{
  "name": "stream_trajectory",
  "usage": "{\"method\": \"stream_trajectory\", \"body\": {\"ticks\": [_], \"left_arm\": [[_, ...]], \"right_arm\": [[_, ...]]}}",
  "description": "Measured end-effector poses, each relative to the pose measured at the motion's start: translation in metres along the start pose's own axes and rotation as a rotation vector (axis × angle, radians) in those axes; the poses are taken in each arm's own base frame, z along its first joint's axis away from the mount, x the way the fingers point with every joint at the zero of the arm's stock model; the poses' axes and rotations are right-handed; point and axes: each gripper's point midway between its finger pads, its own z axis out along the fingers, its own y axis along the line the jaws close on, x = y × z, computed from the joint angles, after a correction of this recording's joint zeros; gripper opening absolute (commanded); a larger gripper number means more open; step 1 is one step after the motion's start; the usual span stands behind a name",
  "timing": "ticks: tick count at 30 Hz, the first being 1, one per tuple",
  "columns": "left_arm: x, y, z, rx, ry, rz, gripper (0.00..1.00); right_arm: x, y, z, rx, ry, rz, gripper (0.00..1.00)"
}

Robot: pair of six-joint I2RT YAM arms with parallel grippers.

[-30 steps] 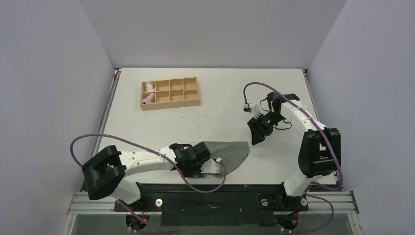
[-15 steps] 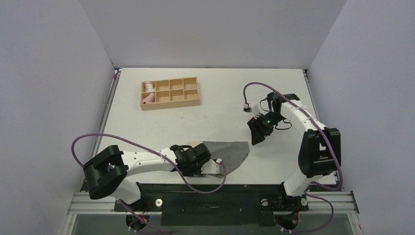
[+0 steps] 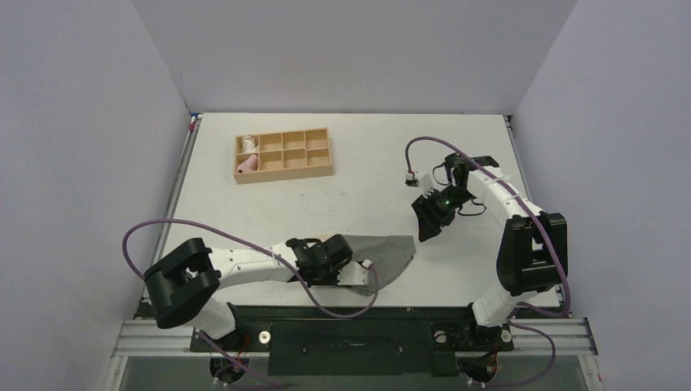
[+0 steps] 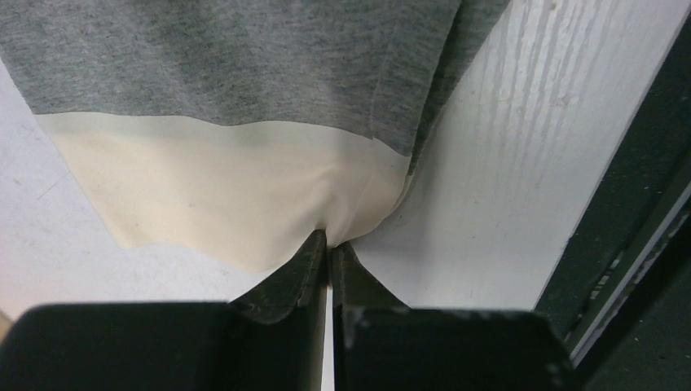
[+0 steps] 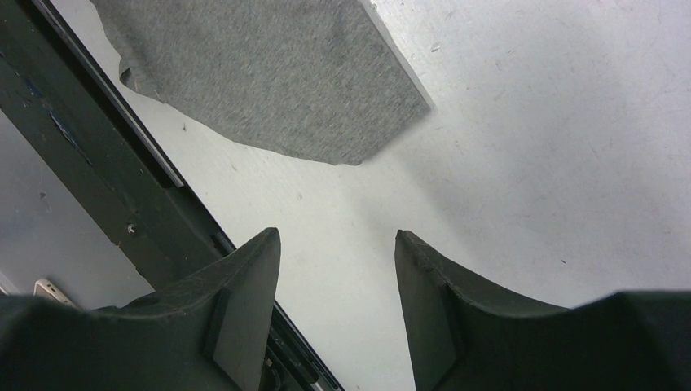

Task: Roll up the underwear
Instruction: Fold the underwear at the center of the board.

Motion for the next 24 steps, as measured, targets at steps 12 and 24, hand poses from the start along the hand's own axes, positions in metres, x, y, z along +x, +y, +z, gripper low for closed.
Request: {"method": "stream_trajectory", "body": {"ticks": [12, 24], "left_arm": [[-0.019, 0.010, -0.014, 0.424, -0.134, -0.330, 0.00], [-0.027, 0.038, -0.005, 0.776, -0.172, -0.587, 0.00]], "right_arm": [[-0.009, 0.017, 0.002, -0.027, -0.012, -0.040, 0.52], [-0.026, 0.060, -0.001, 0.011, -0.153, -0.205, 0.54]]}}
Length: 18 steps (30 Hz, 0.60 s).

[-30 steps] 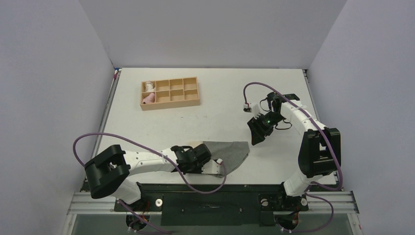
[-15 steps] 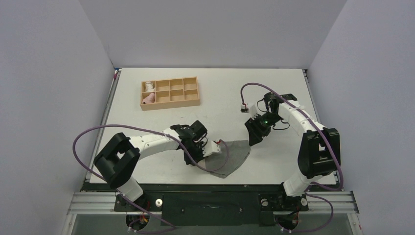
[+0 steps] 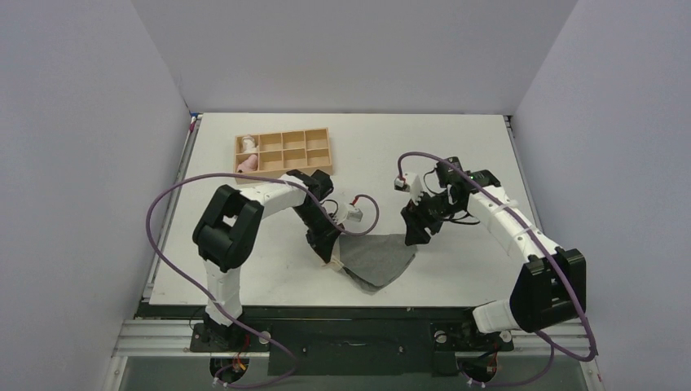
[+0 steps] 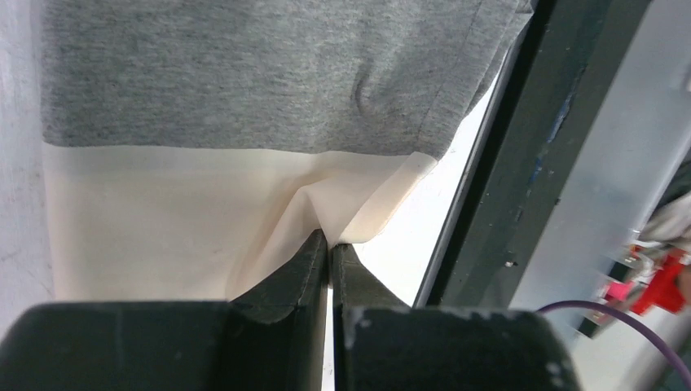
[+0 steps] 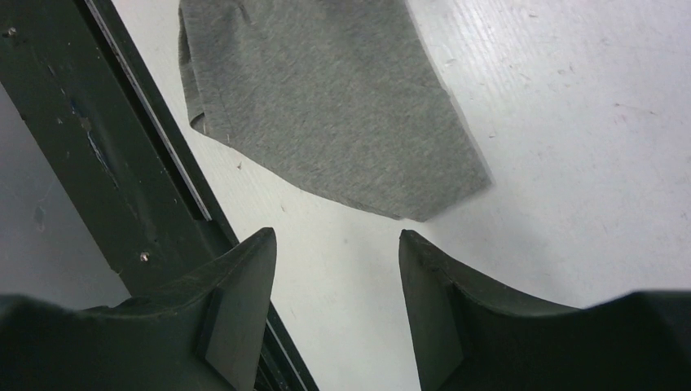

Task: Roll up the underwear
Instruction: Fold the underwear at the center of the board.

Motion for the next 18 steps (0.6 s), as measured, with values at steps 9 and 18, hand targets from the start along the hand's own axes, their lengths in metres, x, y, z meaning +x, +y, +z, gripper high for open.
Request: {"method": "stream_trajectory", "body": {"ticks": [9, 18], "left_arm": [[-0.002, 0.004, 0.000, 0.139, 0.019, -0.096, 0.00], [-0.009, 0.003, -0.002, 0.157, 0.009, -0.119, 0.00]], "right_arm": [[0.006, 0.053, 0.039, -0.016, 0.088, -0.260, 0.54], [0.021, 0.081, 0.075, -0.038, 0.214, -0.421, 0.53]]}}
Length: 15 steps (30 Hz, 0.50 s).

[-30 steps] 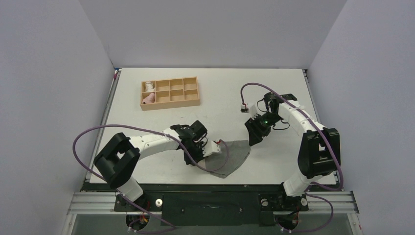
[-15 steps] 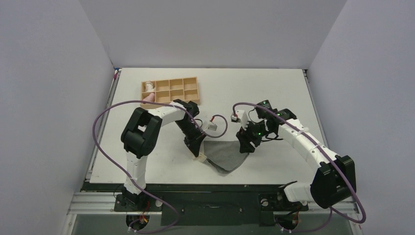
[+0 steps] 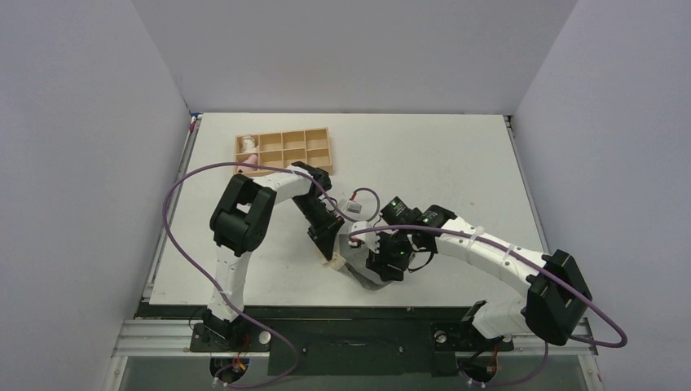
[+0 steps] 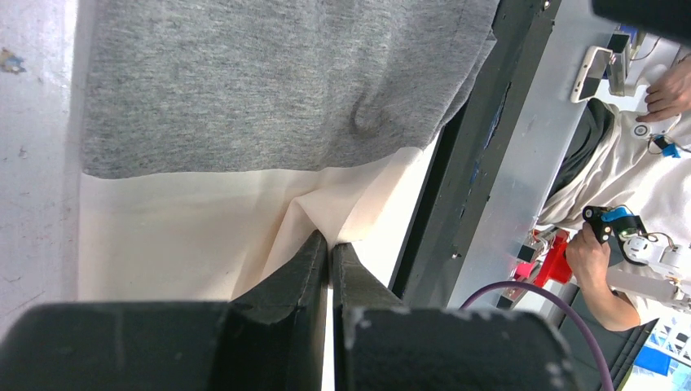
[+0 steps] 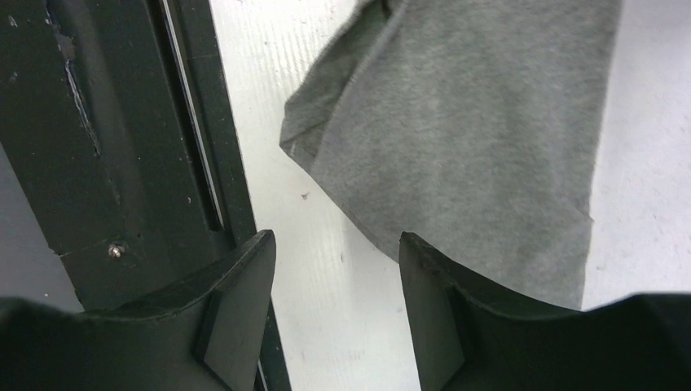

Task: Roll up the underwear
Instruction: Fold the underwear at the center of the board.

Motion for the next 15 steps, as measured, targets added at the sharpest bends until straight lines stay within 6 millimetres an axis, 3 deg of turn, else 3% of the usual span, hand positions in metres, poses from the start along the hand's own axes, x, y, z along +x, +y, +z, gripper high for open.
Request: {"method": "stream_trajectory", "body": {"ticks": [8, 15], "left_arm": [[0.000, 0.000, -0.002, 0.004, -0.008, -0.013, 0.00], [0.000, 0.000, -0.003, 0.005, -0.008, -0.017, 0.00]], "right_arm": [[0.003, 0.015, 0.033, 0.019, 0.104, -0.069, 0.53], [0.003, 0.008, 0.046, 0.079, 0.136, -0.041, 0.53]]}}
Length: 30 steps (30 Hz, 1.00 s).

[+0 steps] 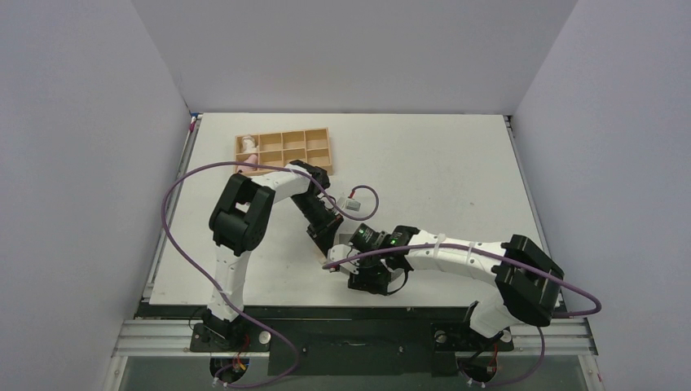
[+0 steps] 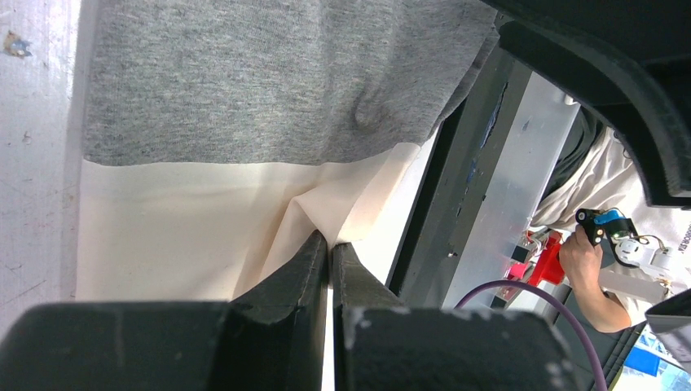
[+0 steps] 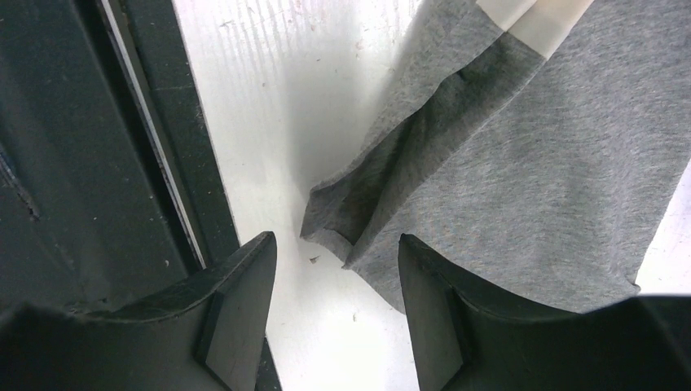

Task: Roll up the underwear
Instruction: Fold the underwear at the center of the board.

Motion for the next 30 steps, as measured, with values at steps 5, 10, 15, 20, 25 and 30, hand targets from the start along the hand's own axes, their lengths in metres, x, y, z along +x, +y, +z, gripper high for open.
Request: {"method": "stream_trajectory", "body": {"ticks": [5, 10, 15, 20, 25, 30], "left_arm": [[0.001, 0.000, 0.000, 0.001, 0.002, -0.003, 0.00], [0.001, -0.001, 0.000, 0.002, 0.002, -0.003, 0.00], [0.001, -0.001, 0.000, 0.002, 0.002, -0.003, 0.00], [0.001, -0.001, 0.000, 0.002, 0.002, -0.003, 0.00], [0.001, -0.001, 0.000, 0.002, 0.002, -0.002, 0.00], [0.003, -0.001, 0.000, 0.006, 0.008, -0.003, 0.00]], "right_arm": [[0.002, -0.004, 0.008, 0.027, 0.027, 0.022, 0.52], [0.006, -0.006, 0.014, 0.043, 0.054, 0.044, 0.48], [0.006, -0.007, 0.017, 0.057, 0.066, 0.054, 0.42], [0.011, -0.006, 0.024, 0.060, 0.100, 0.059, 0.26], [0.009, -0.008, 0.025, 0.072, 0.104, 0.060, 0.01], [0.010, -0.009, 0.025, 0.080, 0.107, 0.064, 0.00]]}}
